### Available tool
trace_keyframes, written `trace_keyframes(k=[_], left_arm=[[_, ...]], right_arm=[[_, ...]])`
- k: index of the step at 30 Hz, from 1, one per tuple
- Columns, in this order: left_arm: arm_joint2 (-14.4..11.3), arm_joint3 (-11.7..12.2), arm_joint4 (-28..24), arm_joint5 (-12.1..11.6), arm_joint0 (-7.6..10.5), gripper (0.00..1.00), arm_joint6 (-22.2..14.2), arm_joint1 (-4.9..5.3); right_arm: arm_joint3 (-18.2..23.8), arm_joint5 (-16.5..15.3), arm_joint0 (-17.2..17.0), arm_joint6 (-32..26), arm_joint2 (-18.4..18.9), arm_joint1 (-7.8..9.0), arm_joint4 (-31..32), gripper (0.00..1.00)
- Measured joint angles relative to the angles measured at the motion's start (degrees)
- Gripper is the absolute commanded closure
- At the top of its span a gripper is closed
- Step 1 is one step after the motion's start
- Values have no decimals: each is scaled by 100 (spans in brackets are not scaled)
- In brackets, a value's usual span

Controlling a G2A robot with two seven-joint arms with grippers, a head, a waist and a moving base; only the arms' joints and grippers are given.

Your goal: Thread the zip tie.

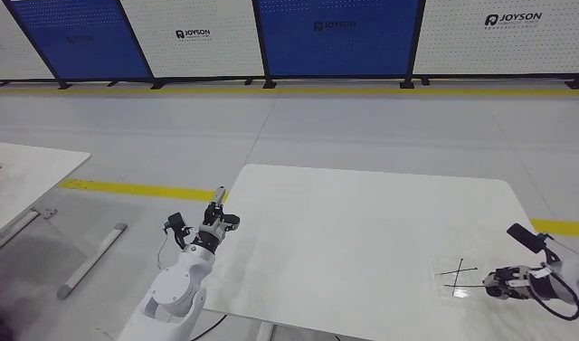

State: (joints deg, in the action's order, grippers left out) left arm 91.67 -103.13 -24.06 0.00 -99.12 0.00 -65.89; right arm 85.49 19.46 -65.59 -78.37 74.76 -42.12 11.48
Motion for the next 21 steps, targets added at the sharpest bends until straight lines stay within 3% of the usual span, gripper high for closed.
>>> trace_keyframes(k=[6,10,21], left_arm=[[0,0,0,0,0,0,0,0],[0,0,0,0,0,0,0,0],[0,0,0,0,0,0,0,0]], right_arm=[[321,-207,-441,247,506,80,-319,100],[353,-652,-777,341,945,119,-858,100],[348,-654,-782,337,954,119,-856,100]])
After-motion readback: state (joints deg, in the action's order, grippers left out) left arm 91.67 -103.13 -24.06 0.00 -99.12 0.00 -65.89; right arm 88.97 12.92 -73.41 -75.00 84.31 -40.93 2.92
